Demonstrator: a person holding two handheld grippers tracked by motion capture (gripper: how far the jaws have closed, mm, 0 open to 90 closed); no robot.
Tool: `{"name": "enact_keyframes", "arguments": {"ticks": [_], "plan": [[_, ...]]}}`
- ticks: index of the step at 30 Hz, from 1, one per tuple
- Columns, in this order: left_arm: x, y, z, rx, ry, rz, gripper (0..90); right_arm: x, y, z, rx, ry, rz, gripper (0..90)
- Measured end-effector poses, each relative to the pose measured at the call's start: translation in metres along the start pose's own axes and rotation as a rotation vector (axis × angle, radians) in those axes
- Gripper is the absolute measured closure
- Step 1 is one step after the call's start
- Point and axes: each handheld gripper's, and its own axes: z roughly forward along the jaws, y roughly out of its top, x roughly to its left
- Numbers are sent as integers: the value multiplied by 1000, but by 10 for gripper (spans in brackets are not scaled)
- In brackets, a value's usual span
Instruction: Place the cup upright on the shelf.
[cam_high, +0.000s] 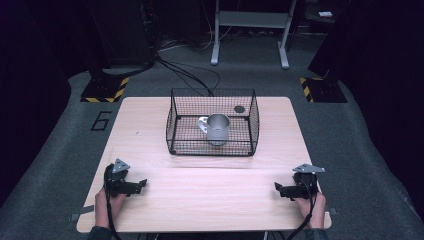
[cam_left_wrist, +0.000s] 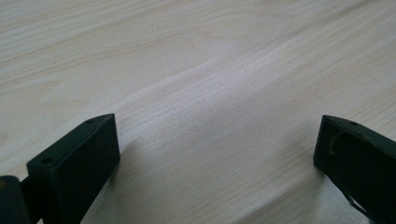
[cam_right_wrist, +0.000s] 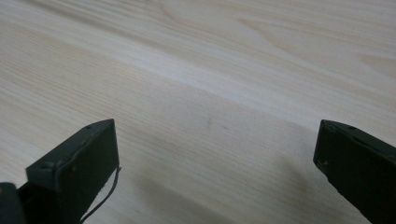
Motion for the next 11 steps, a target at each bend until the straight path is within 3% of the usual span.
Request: {"name": "enact_keyframes", "arguments": {"ticks": [3,5,11], "plan": [[0,0,0,0,0,0,5,-2,-4,2,-4,2,4,0],[0,0,0,0,0,0,5,-3,-11,5,-28,-39,-1,0],[0,0,0,0,0,-1,5,-3,-10,6,-21,-45,-19,0]]}}
